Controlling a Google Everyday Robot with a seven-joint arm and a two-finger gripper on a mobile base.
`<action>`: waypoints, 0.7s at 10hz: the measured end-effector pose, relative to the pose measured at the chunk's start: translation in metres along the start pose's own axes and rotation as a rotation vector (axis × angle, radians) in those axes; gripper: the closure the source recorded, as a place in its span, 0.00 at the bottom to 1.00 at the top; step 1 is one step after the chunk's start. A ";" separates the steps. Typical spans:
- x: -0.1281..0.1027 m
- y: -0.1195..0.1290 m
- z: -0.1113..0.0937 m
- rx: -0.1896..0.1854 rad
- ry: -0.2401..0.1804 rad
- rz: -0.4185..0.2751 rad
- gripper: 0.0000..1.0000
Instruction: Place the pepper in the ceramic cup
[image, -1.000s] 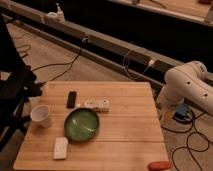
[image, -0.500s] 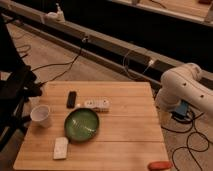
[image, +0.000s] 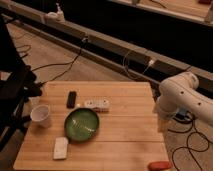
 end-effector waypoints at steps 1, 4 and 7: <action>0.001 0.007 0.007 -0.014 -0.010 -0.002 0.35; 0.001 0.027 0.026 -0.061 -0.059 -0.008 0.35; 0.005 0.043 0.043 -0.097 -0.082 -0.017 0.35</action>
